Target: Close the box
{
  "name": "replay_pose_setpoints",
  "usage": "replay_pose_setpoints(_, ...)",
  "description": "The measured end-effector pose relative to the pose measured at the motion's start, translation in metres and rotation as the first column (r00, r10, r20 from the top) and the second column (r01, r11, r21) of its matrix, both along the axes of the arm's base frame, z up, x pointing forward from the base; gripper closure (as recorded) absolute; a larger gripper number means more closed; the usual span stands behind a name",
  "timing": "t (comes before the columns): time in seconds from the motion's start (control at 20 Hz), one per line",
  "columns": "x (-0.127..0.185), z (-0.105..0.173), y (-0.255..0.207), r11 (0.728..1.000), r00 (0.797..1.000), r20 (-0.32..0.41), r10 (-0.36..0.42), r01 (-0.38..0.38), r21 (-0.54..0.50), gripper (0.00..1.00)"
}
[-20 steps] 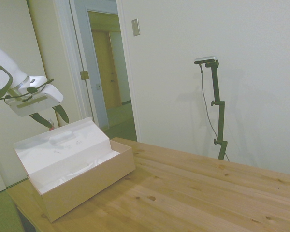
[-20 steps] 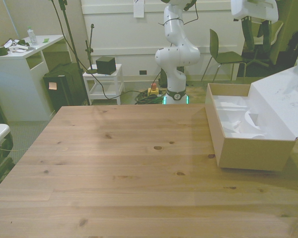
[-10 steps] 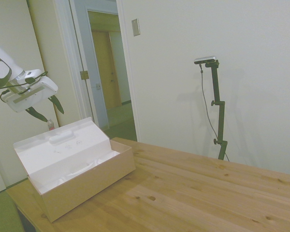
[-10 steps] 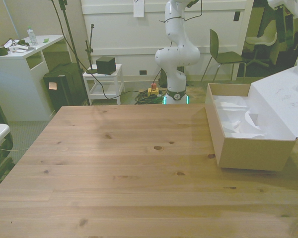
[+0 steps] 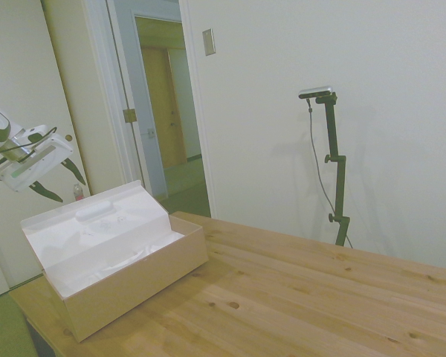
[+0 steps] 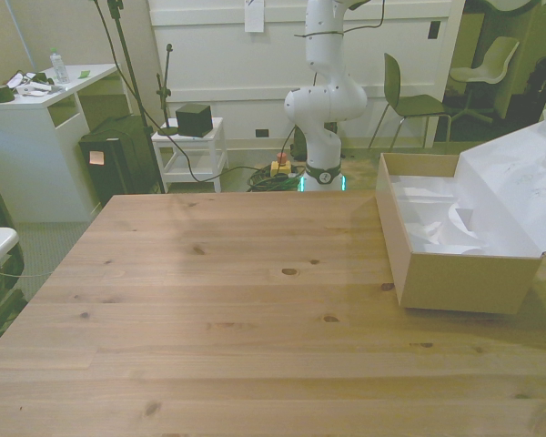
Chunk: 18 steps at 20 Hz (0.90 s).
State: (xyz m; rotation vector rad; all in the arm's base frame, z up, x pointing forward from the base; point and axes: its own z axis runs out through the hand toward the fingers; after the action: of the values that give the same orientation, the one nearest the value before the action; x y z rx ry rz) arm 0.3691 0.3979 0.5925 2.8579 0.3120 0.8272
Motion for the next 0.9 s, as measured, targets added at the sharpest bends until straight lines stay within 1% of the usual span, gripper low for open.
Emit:
replay_pose_setpoints(0.35, -0.007, -0.037, 0.045, 0.995, 0.999, 0.021, 0.031, -0.029, -0.090, 0.00)
replay_pose_setpoints(0.45, -0.013, -0.034, 0.060, 0.996, 0.999, 0.014, 0.048, -0.047, -0.077, 0.00)
replay_pose_setpoints(0.65, -0.028, -0.013, 0.082, 0.996, 0.998, 0.023, 0.064, -0.063, -0.059, 0.00)
replay_pose_setpoints(0.75, -0.023, -0.018, 0.088, 0.996, 0.998, 0.021, 0.060, -0.059, -0.066, 0.00)
replay_pose_setpoints(0.9, -0.003, -0.042, 0.102, 0.995, 0.999, 0.003, 0.049, -0.049, -0.084, 0.00)
